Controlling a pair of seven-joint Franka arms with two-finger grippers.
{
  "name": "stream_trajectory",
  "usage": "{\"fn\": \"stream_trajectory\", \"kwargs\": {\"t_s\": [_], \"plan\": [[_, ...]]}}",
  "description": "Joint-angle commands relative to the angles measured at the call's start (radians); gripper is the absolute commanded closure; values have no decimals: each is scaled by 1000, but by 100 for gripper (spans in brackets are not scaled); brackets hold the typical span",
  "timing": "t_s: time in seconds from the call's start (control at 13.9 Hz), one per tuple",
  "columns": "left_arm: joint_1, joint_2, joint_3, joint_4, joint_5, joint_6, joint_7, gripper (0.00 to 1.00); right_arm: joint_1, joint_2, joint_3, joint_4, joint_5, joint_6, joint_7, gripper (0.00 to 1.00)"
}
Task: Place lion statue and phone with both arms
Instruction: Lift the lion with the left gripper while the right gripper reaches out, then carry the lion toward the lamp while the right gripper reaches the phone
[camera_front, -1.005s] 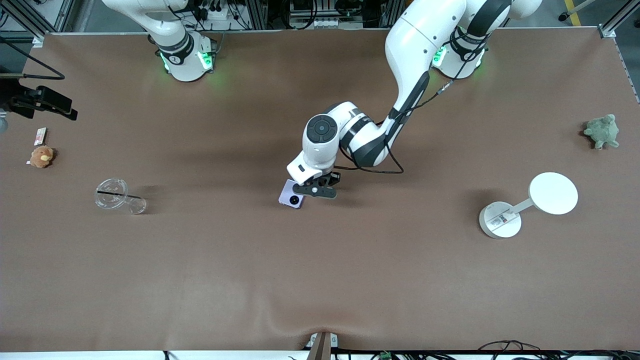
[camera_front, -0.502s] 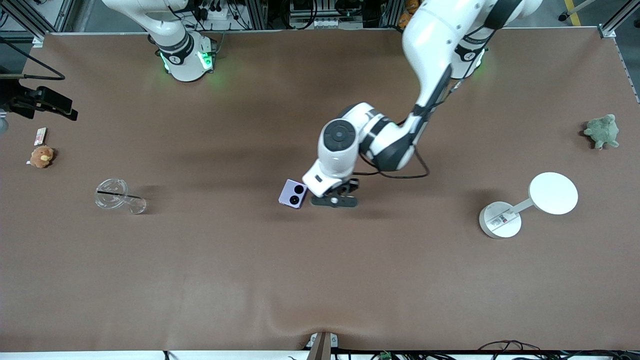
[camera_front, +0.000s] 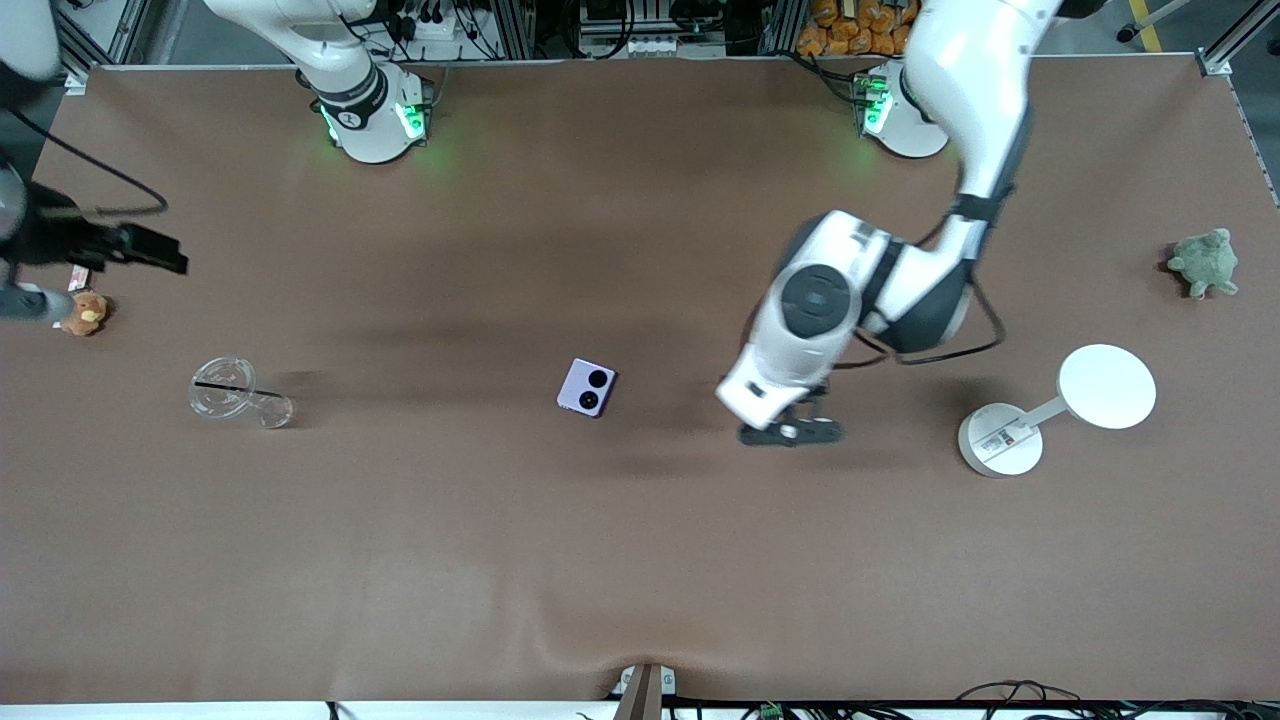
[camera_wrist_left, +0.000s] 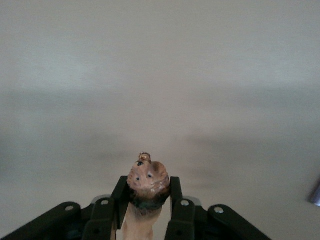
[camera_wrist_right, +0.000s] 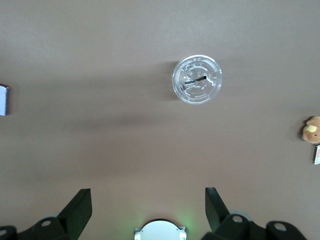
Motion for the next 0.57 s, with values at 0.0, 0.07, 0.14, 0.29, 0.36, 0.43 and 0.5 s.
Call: {"fn": "stream_trajectory", "kwargs": {"t_s": [0.0,0.07,0.14,0.29,0.36,0.43,0.5], "plan": [[76,-67,-22,-104,19,7,80,100,18,99,3,97,4,-21,-8,0],[108,-69,-21,-120,20,11,123,100,38,110,4,99,9,-19,-11,0],[141,-69,-22,-134,20,17,158,100,68,121,4,99,7,-12,-11,0],[169,-69,-19,-153,25,28,186,100,119,170,3,104,10,84,-2,0],[191,-69,-21,-159,49,33,194,100,130,184,3,104,12,89,-6,0],[213,-66,-22,-170,63,45,196,100,145,208,4,104,15,92,-5,0],[219,-64,-21,-185,65,69,197,100,156,236,4,107,45,109,3,0]]}}
